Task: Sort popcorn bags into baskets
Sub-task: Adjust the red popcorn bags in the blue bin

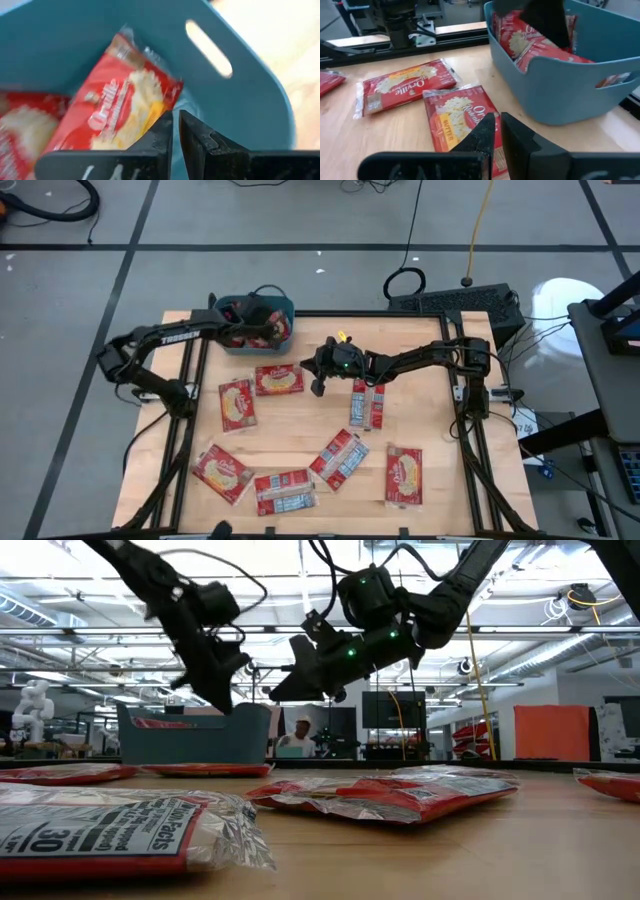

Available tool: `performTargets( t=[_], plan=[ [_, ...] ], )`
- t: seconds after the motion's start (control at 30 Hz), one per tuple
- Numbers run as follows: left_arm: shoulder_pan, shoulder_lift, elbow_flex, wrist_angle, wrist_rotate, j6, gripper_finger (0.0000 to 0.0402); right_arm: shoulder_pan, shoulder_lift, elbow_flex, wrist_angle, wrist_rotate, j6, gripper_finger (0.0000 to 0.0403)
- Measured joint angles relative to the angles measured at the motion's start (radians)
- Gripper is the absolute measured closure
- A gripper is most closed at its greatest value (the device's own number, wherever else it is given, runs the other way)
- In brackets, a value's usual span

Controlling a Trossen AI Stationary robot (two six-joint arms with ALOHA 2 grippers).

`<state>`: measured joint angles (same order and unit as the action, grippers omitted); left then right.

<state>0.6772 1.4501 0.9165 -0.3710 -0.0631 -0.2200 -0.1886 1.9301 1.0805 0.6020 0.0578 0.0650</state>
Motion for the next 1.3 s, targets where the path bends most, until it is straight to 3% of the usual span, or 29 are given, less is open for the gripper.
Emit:
performTargets(
  t=[0.1,0.4,0.6,0.93,1.17,1.3],
  plan=[
    [0.052,0.069,0.002,0.051,0.111,0.007,0.0366,0.001,0.0,0.0,-0.001,-0.001,0.002,0.038],
    [0.132,0.263,0.007,0.176,0.252,0.051,0.0366,0.001,0.0,0.0,-0.008,0.0,0.019,0.038],
    [0.148,0.275,0.012,0.175,0.174,0.044,0.0366,0.001,0.0,0.0,-0.008,-0.001,0.011,0.038],
    [0.145,0.123,0.015,0.098,0.034,0.042,0.0366,0.001,0.0,0.0,-0.004,-0.002,-0.005,0.038],
    [0.164,0.073,0.102,-0.103,0.064,0.068,0.0363,0.001,0.0,0.0,-0.001,-0.002,-0.006,0.038],
    [0.188,0.094,0.166,-0.166,0.062,0.106,0.0335,0.001,0.0,0.0,-0.001,-0.002,-0.006,0.038]
  ],
)
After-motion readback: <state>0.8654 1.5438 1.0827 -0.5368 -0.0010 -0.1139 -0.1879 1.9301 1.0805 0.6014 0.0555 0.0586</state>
